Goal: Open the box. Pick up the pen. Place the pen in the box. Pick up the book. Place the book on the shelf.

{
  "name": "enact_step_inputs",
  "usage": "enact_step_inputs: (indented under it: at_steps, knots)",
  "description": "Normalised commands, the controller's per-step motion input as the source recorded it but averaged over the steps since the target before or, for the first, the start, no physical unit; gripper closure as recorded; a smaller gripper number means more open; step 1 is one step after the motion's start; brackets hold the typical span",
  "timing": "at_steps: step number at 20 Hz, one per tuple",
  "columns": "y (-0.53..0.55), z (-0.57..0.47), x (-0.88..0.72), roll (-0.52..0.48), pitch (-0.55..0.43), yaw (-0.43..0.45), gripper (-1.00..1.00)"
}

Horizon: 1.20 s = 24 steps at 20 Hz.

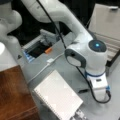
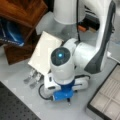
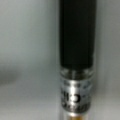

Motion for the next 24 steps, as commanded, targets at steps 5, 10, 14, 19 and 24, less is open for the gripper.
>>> enact_step_inputs:
  at_steps: [5,10,14,19,24]
  knots:
    - [0.0,-0.12,-0.01,-0.039,-0.057,0.075,1.0]
    - [0.04,-0.13,-0.05,-0.075,-0.063,0.079,1.0]
    - [0.06,-0.13,-0.07,-0.087,-0.063,0.071,1.0]
    - [0.05,-0.13,-0.07,-0.069,-0.055,0.064,1.0]
    - [0.05,-0.04,-0.09,-0.075,-0.035,0.029,1.0]
